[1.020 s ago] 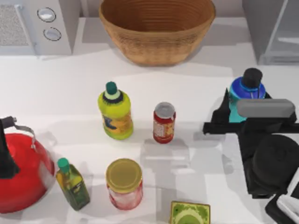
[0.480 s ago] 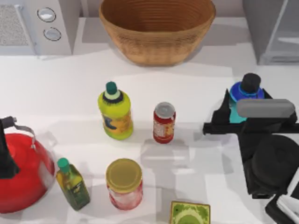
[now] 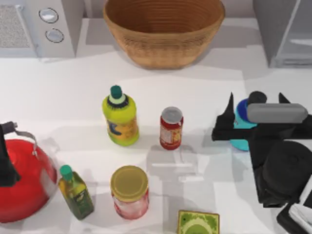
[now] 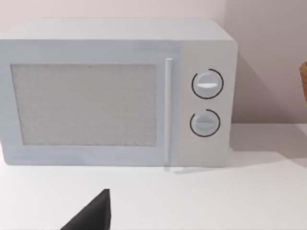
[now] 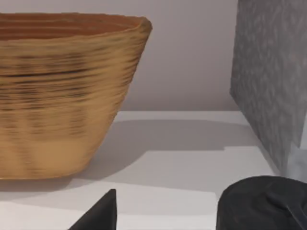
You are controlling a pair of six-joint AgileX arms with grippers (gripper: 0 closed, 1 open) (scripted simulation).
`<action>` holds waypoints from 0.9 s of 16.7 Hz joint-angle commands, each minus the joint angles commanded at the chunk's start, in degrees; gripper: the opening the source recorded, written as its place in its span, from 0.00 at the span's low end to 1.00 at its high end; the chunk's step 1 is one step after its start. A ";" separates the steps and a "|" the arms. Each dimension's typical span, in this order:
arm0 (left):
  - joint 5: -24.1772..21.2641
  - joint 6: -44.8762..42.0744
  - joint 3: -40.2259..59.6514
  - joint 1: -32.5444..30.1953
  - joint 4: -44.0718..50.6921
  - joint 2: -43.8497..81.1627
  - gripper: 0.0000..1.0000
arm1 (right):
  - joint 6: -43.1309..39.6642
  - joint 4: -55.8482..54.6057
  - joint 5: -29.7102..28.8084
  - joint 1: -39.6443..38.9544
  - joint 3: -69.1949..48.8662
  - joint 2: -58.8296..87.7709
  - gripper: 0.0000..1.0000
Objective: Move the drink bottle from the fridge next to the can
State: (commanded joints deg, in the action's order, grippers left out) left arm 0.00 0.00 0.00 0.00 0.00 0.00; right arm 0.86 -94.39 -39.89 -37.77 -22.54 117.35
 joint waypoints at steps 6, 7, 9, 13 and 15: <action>0.00 0.00 0.00 0.00 0.00 0.00 1.00 | 0.02 -1.47 -1.62 -1.57 1.70 -0.36 1.00; 0.00 0.00 0.00 0.00 0.00 0.00 1.00 | 0.04 -2.26 -2.59 -2.53 2.86 -0.55 1.00; 0.00 0.00 0.00 0.00 0.00 0.00 1.00 | 0.07 -3.65 -4.27 -4.27 4.85 -0.95 1.00; 0.00 0.00 0.00 0.00 0.00 0.00 1.00 | 0.07 -3.87 -4.54 -4.39 5.03 -0.84 1.00; 0.00 0.00 0.00 0.00 0.00 0.00 1.00 | 0.06 -3.51 -4.36 -4.22 5.03 -1.41 1.00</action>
State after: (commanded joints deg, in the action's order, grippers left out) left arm 0.00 0.00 0.00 0.00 0.00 0.00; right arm 0.92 -97.90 -44.25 -41.99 -17.51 115.94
